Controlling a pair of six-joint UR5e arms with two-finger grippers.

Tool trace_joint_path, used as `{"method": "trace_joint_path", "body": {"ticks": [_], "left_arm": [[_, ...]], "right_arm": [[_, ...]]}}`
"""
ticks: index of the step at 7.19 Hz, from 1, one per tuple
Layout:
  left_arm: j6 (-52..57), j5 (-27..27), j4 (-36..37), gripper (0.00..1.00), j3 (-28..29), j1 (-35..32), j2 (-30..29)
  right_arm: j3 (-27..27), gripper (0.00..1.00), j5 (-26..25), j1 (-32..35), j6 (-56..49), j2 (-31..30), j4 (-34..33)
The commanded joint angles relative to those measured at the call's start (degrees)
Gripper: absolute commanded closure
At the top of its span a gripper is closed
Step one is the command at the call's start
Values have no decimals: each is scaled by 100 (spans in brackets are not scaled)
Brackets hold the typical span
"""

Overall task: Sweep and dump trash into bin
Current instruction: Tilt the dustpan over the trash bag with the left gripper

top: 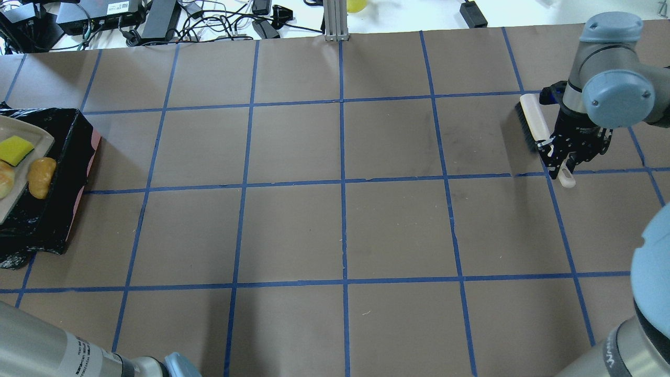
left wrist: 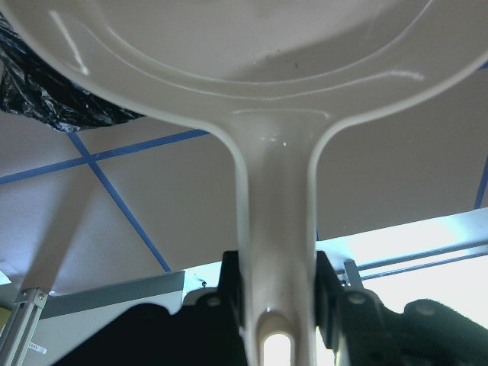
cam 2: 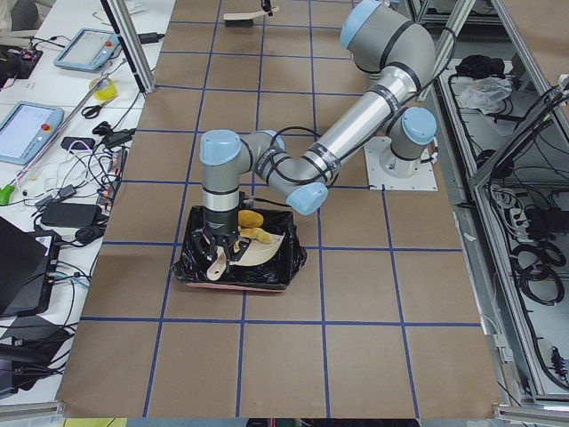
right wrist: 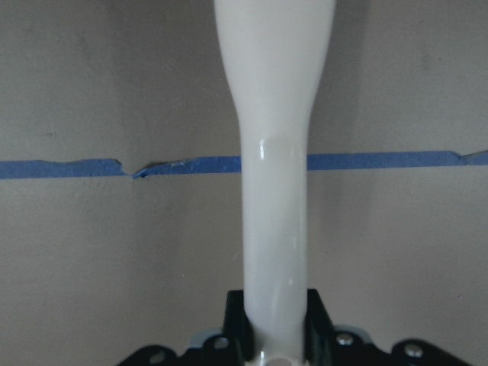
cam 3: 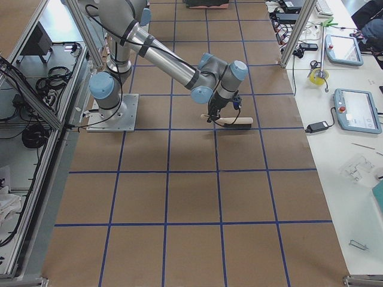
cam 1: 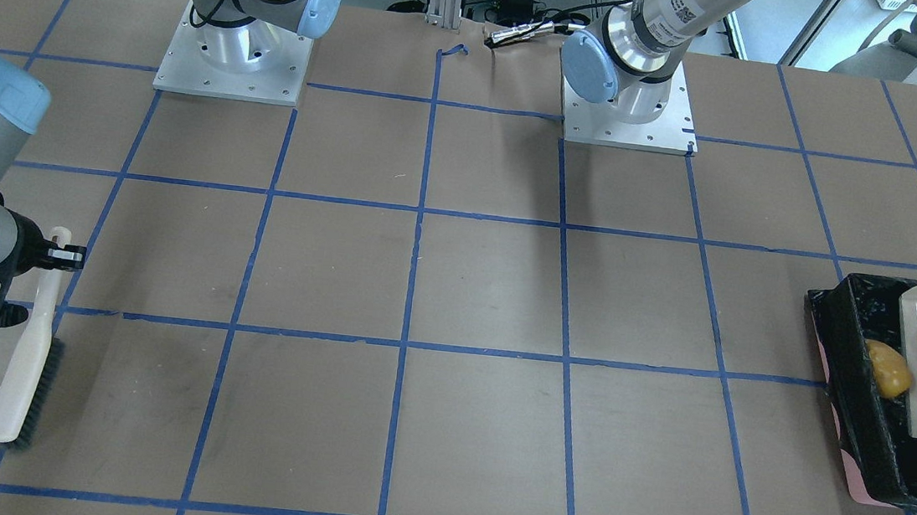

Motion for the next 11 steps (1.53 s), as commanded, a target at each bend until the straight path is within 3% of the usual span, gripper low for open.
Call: {"method": "trace_joint_path", "body": {"ticks": [1, 5, 8, 10, 11], "left_arm": [[61, 51, 284, 100, -282, 0, 140], [193, 473, 756, 100, -509, -9, 447], [438, 631, 2311, 100, -1476, -9, 675], [448, 876, 2314, 100, -1521, -183, 807], [509, 999, 2323, 100, -1513, -298, 834]], "right_arm": [[0, 44, -122, 0, -29, 13, 7], [-35, 29, -88, 0, -2, -21, -11], [-210, 19, -45, -9, -274, -502, 85], [-447, 12, 191, 17, -275, -1213, 670], [-727, 12, 393, 61, -205, -1609, 1441]]}}
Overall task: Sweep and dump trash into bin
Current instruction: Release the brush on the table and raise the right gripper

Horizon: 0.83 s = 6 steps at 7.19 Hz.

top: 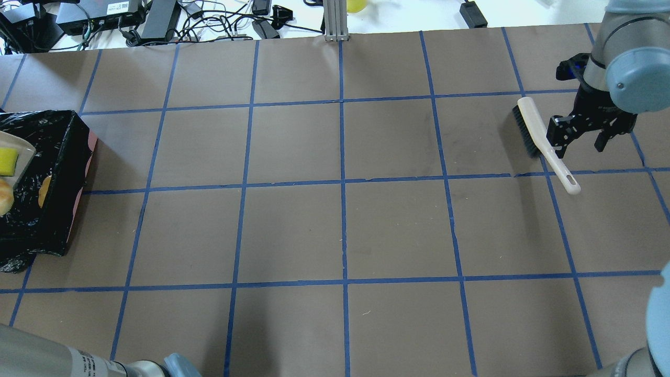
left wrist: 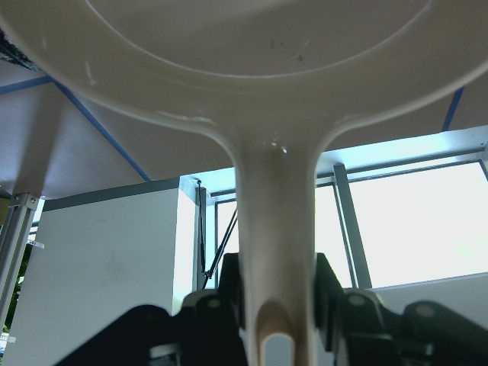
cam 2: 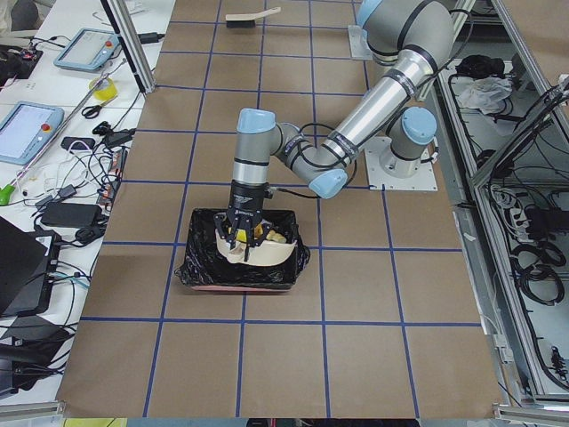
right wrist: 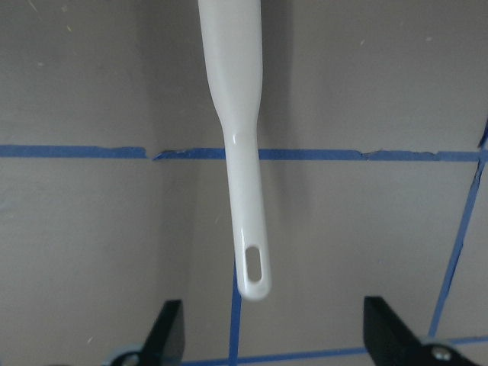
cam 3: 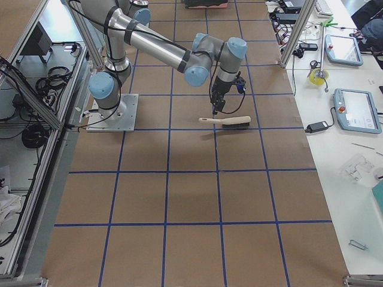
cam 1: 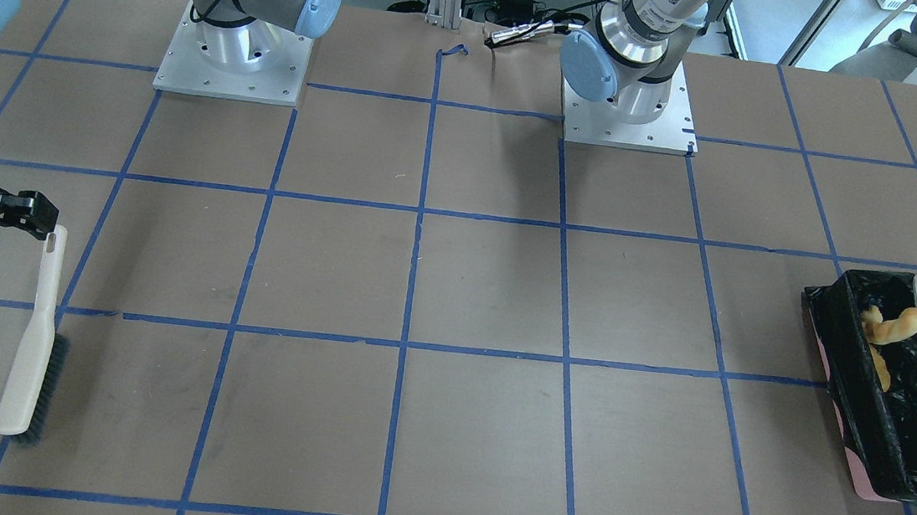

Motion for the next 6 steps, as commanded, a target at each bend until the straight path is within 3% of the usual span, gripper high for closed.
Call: {"method": "trace_joint_path", "body": {"ticks": [1, 2, 4, 5, 6], "left_arm": [[62, 182, 26, 100, -14, -159, 66], [80, 182, 26, 100, 13, -160, 49], [202, 366, 26, 100, 109, -255, 75], [246, 585, 26, 100, 110, -378, 119], [351, 743, 35, 100, 110, -484, 163]], "right_arm": [[-546, 8, 301, 164, 199, -676, 1148], [-653, 1, 363, 505, 618, -817, 1274], [-671, 1, 749, 1680, 2110, -985, 1336], [-698, 1, 1194, 1964, 2482, -1020, 1275], [-689, 1, 1251, 2002, 2521, -1090, 962]]}}
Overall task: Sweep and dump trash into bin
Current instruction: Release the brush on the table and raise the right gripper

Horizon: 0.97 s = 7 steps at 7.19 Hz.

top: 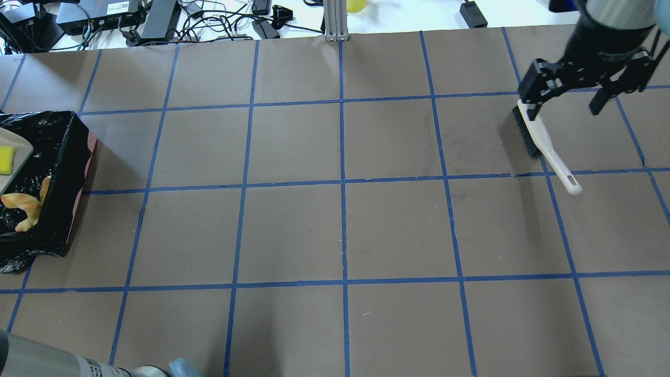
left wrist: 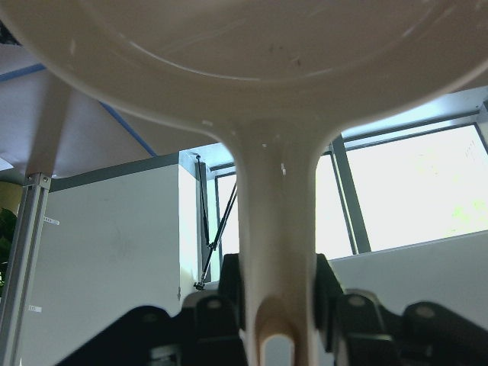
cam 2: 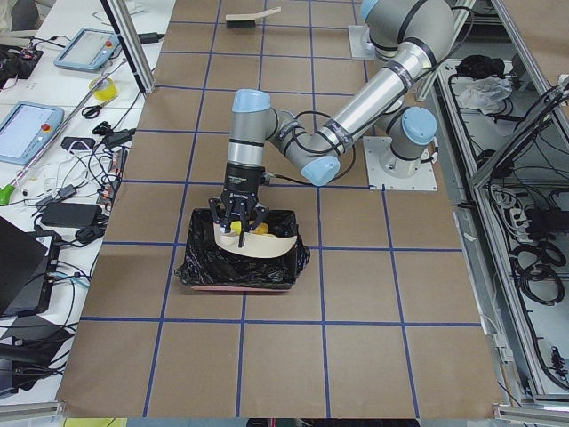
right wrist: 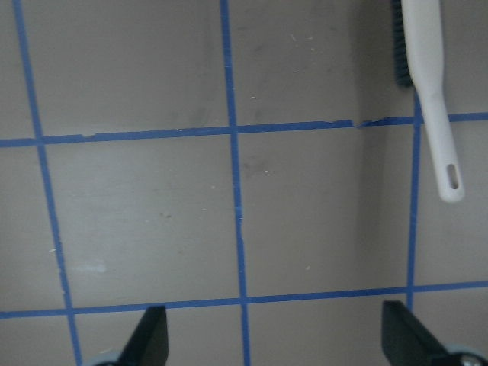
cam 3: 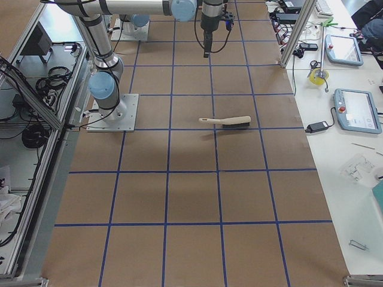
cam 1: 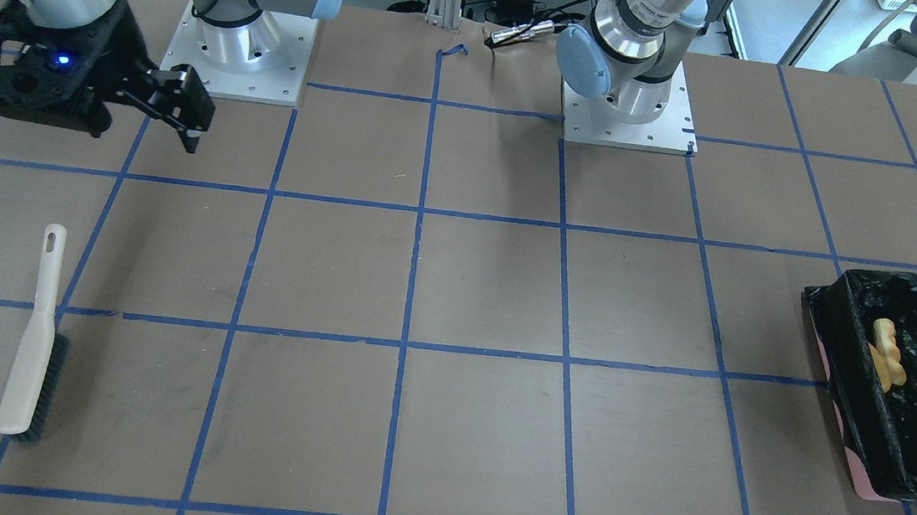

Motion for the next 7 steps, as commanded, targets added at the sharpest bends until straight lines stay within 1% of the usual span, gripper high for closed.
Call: {"method": "trace_joint_path", "body": {"ticks": [1, 2, 3, 4, 5, 7], "left_arm": [[219, 309, 24, 100, -2, -174, 58], [351, 328, 24, 100, 7, -174, 76], [474, 319, 241, 100, 7, -174, 67], [736, 363, 922, 100, -80, -174, -37], [895, 415, 1147, 100, -98, -174, -108], [914, 512, 1193, 100, -134, -192, -83]], "right_arm": [[64, 1, 203, 216, 172, -242, -209], [239, 1, 282, 216, 189, -548, -209], [397, 1, 326, 216, 198, -621, -296], [390, 0, 291, 216, 180, -604, -331], [390, 0, 152, 216, 154, -622, -367], [399, 0, 133, 216, 163, -587, -646]]}}
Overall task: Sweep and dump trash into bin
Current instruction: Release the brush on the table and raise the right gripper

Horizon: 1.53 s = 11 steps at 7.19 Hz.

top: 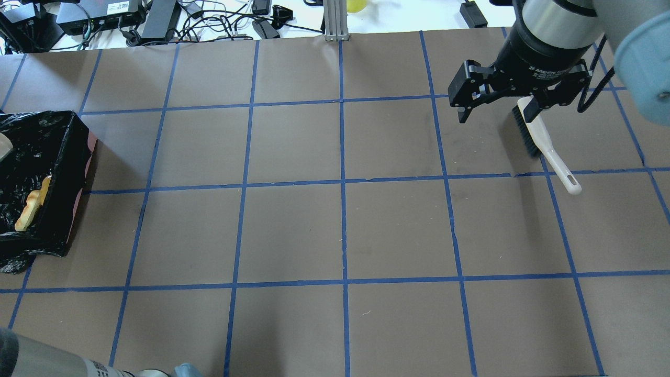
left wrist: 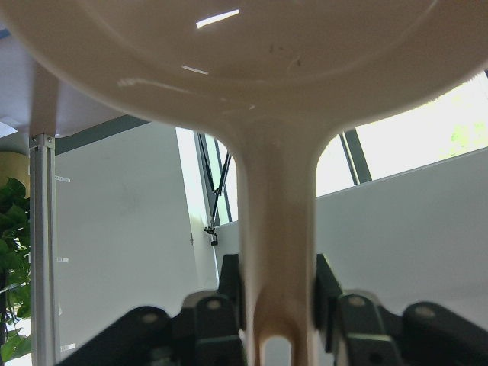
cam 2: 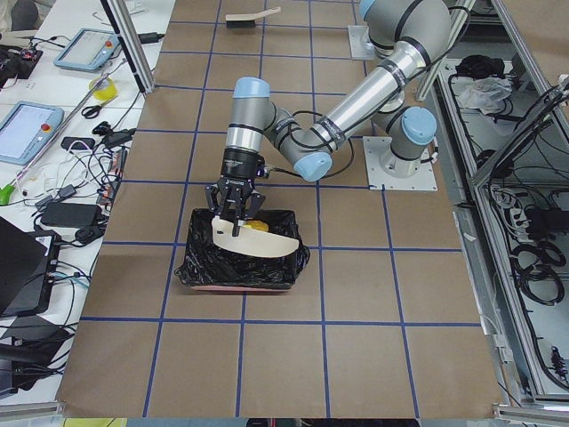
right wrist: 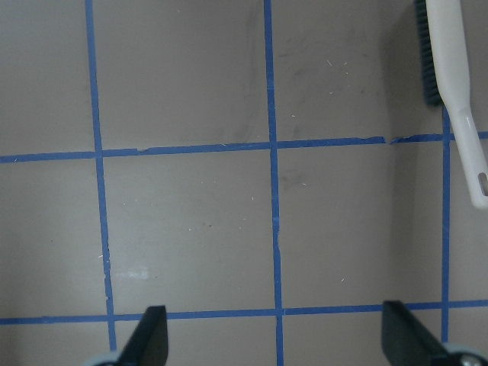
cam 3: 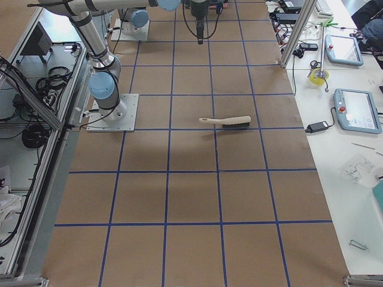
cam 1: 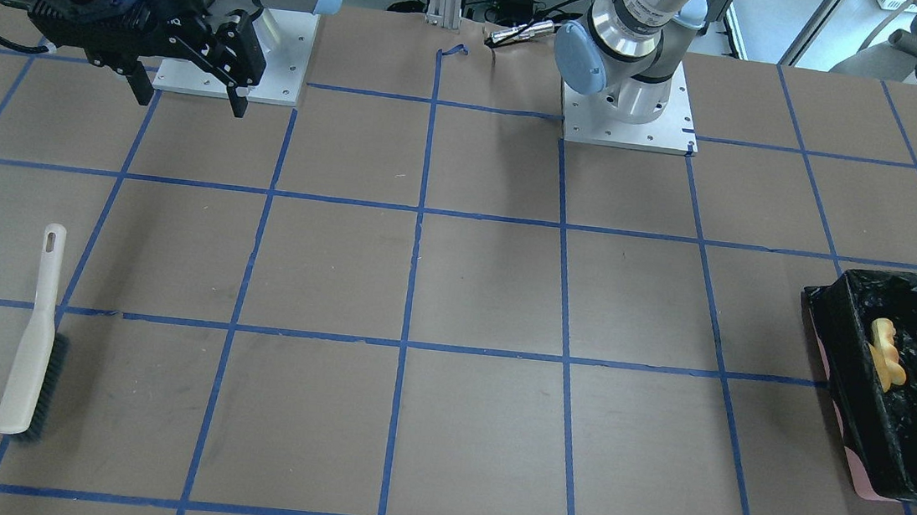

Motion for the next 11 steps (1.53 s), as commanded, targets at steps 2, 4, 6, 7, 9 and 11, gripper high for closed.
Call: {"method": "trace_joint_path", "body": {"ticks": [2, 4, 6, 7, 9, 11], "left_arm": [[32, 68, 138, 100, -177, -21, 65], [58, 295, 1005, 100, -379, -38, -40], [75, 592, 1419, 100, -520, -248, -40], [110, 604, 1413, 100, -495, -310, -22], [374, 455, 1351, 100, -433, -250, 13], [357, -96, 549, 100, -224, -40, 170]], "right_arm": [[9, 0, -13, -9, -6, 20, -226], [18, 0, -13, -9, -6, 20, -217], [18, 0, -57, -35, -6, -15, -217], [27, 0, -5, -9, 11, 2, -217], [27, 0, -13, -17, 3, 2, -217], [27, 0, -31, -17, 12, -6, -208]]}}
